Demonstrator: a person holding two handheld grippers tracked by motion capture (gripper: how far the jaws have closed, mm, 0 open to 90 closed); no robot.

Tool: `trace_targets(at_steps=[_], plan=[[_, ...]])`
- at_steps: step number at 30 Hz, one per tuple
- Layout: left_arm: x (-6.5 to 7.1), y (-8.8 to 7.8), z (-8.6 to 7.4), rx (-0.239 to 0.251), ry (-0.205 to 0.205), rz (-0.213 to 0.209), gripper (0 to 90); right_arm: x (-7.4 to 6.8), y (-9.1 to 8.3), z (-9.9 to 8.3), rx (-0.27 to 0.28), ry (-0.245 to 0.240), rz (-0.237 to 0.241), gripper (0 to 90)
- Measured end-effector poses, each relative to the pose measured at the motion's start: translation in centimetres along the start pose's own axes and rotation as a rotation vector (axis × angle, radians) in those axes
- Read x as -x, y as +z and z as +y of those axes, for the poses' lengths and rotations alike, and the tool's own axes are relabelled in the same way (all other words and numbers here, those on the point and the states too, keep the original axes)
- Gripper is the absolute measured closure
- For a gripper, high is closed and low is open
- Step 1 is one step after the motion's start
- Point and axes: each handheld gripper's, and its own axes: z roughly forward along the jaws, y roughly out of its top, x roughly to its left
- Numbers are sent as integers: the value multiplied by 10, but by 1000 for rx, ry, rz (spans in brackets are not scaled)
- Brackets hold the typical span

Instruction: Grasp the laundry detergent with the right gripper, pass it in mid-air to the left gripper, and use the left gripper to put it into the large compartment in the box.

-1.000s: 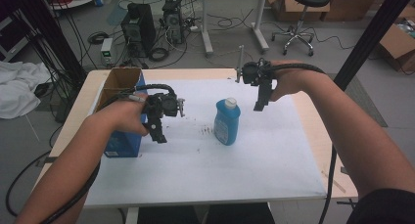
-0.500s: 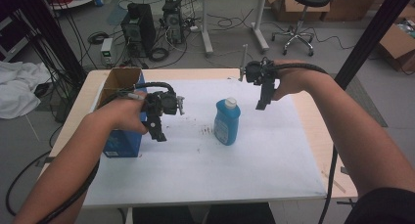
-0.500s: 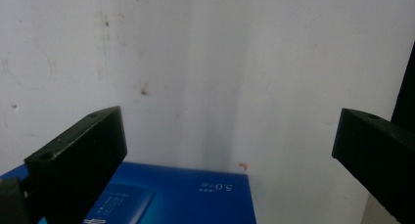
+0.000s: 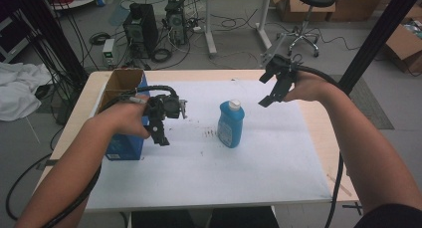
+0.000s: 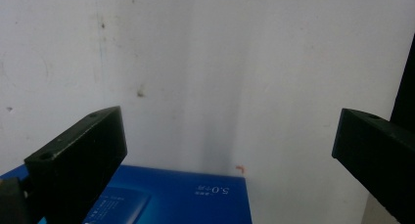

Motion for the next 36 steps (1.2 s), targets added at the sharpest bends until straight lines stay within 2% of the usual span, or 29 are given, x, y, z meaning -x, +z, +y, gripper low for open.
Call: trace_targets(at_steps=[1, 2, 3, 4, 8, 10, 11, 13, 14, 17, 19, 20, 21, 25, 29, 36], plan=[[0, 0, 0, 2, 2, 1, 1, -1, -2, -4, 42, 6, 0, 0], [0, 0, 0, 2, 2, 1, 1, -1, -2, -4, 42, 6, 0, 0], [1, -1, -1, 4, 4, 2, 1, -2, -4, -8, 82, 18, -1, 0], [1, -1, -1, 7, 4, 4, 1, -5, -8, -18, 165, 41, -9, 0], [3, -1, -1, 13, 13, 7, 1, -14, -10, -35, 260, 79, -30, 0], [3, -2, -1, 16, 18, 9, 1, -17, -10, -40, 275, 83, -47, 0], [5, -2, -1, 24, 23, 12, 1, -23, -8, -50, 315, 107, -53, 0], [5, -2, -1, 25, 24, 11, 1, -26, -7, -53, 328, 112, -63, 0], [6, -3, -1, 26, 29, 15, 1, -33, -4, -62, 359, 137, -76, 0], [7, -4, -2, 35, 40, 22, 1, -43, 2, -71, 380, 168, -111, 0], [8, -5, -3, 42, 42, 24, 1, -51, 6, -77, 413, 189, -143, 0], [8, -5, -3, 42, 42, 24, 1, -51, 6, -77, 413, 189, -143, 0], [9, -6, -4, 37, 47, 27, 1, -61, 12, -82, 438, 211, -174, 0], [10, -7, -5, 37, 59, 34, 1, -77, 22, -90, 460, 243, -236, 0], [11, -8, -7, 39, 60, 42, 1, -87, 35, -97, 464, 290, -257, 0], [11, -8, -7, 44, 64, 48, 1, -106, 51, -107, 504, 334, -321, 0]])
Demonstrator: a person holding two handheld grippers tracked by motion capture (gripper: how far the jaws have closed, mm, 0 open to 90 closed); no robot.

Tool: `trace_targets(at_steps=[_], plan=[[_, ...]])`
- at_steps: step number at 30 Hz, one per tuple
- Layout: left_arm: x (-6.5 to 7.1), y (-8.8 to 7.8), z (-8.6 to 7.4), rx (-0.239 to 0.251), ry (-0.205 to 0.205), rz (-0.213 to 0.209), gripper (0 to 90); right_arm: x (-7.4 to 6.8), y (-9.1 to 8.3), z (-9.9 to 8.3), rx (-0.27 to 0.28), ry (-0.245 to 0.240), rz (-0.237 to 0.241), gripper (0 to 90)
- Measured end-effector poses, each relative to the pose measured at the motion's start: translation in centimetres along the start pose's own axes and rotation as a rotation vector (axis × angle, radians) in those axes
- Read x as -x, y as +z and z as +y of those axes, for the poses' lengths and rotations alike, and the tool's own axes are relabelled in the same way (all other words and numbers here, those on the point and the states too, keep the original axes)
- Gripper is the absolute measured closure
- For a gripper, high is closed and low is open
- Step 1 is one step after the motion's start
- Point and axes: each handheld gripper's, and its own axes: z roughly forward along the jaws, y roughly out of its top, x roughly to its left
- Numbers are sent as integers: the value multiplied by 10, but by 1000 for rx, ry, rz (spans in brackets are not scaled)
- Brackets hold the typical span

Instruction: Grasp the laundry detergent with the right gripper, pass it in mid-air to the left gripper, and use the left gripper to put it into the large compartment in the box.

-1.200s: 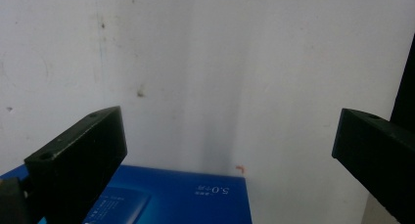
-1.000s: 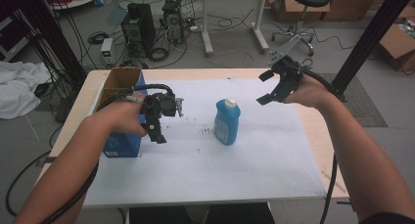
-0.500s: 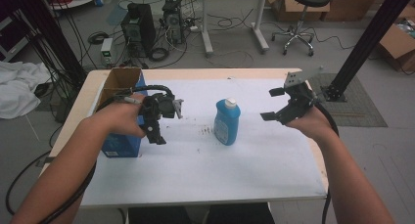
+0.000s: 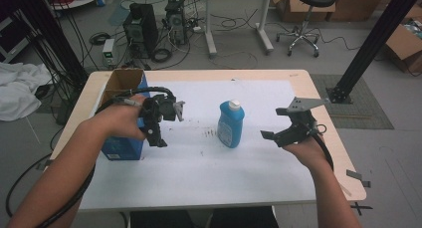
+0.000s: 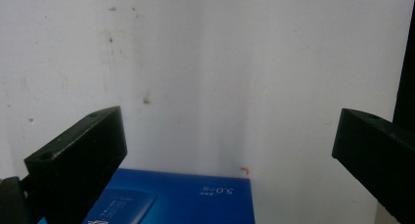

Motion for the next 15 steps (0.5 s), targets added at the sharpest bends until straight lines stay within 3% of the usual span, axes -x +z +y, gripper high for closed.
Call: trace_targets(at_steps=[3, 12, 15], plan=[[0, 1, 0, 1, -1, 0, 1, -7, 3, -8, 45, 39, 3, 0], [-2, 3, 0, 6, -4, -4, 1, -34, 30, -26, 92, 83, -94, 0], [-2, 3, 0, 8, -5, -7, 1, -37, 36, -31, 113, 105, -100, 0]])
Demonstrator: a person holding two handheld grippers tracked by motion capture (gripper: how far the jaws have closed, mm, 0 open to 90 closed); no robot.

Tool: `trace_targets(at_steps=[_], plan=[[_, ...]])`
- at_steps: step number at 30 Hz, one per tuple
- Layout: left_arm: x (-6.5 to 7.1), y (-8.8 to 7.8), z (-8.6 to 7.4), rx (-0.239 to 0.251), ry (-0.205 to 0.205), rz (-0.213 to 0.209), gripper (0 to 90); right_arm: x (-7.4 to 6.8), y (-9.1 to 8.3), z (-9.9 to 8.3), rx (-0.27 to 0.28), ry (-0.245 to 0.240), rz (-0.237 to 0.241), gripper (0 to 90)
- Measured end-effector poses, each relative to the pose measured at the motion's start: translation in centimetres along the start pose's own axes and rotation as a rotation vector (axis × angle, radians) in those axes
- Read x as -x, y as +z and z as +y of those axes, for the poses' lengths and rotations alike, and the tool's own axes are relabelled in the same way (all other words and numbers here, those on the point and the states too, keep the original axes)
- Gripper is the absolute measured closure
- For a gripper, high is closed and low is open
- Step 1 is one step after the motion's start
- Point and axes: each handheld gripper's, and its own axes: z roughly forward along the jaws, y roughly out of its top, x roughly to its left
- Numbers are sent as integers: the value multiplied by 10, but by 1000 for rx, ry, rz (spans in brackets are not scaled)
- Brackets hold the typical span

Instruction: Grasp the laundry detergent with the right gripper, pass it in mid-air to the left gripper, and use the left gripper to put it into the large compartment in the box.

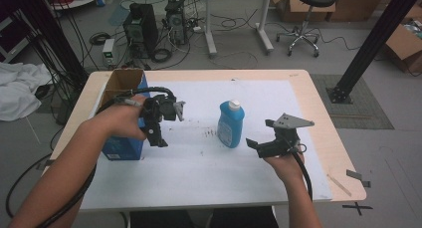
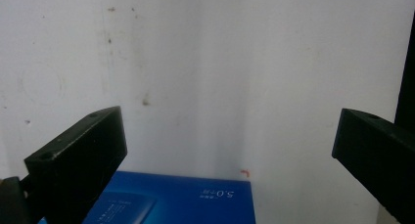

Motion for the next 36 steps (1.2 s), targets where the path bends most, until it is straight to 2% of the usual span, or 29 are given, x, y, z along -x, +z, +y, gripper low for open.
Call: trace_targets(at_steps=[6, 14, 19, 26, 36], plan=[[-1, 0, 1, 2, -2, 3, 1, -5, 14, -15, 49, 54, -10, 0], [1, 1, 4, -10, 9, 1, 1, -17, 36, -20, 84, 61, -36, 0], [1, -1, 2, -8, 5, 6, 1, -22, 48, -19, 88, 55, -36, 0], [1, 0, -1, -8, -1, 4, 1, -25, 60, -16, 95, 49, -47, 0], [1, -2, 4, -4, 13, 6, 1, -26, 81, -10, 100, 53, -42, 0]])
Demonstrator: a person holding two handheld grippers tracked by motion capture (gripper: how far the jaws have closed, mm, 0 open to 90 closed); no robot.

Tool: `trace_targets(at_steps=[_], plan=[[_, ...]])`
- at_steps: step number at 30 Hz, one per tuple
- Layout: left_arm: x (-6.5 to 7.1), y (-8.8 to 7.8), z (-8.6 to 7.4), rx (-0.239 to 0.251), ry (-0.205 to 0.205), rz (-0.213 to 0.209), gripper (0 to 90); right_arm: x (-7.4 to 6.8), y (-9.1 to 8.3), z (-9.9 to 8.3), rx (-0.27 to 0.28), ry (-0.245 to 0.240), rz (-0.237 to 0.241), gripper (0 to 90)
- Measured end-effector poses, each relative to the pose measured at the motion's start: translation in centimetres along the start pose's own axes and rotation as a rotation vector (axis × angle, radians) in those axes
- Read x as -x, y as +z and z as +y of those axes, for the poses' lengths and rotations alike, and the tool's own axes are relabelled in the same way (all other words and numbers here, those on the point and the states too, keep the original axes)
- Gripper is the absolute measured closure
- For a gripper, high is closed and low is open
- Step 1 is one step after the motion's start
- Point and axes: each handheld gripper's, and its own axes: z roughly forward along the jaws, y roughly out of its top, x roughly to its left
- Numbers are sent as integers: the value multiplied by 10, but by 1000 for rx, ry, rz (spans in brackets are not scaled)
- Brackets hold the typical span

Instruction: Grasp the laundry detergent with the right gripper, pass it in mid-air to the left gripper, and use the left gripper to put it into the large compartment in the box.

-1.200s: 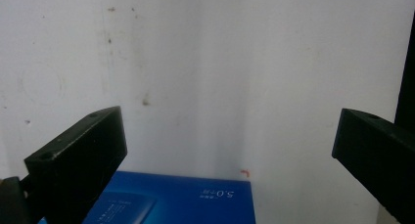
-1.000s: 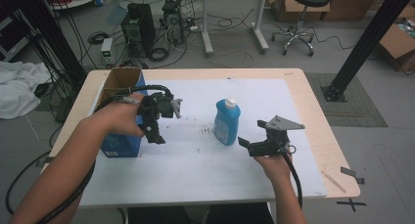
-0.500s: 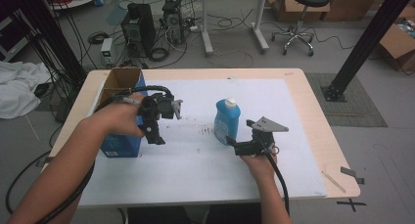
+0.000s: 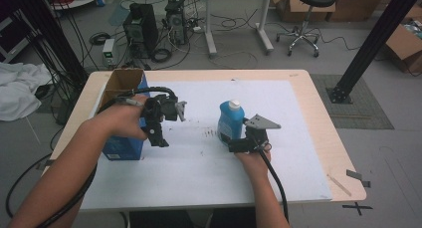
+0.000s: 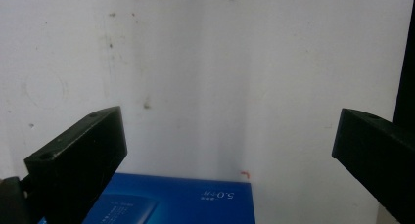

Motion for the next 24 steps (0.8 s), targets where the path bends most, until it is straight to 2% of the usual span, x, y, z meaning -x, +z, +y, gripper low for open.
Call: trace_targets(at_steps=[8, 16, 24], plan=[[-1, 2, 0, 0, -5, -5, 1, -1, 7, 1, 3, -1, -3, 0], [-1, 2, 0, -2, -1, -3, 1, -5, 12, 2, 21, -9, -43, 0], [-1, 3, -2, -3, -5, -1, 1, -7, 14, 1, 22, -10, -44, 6]])
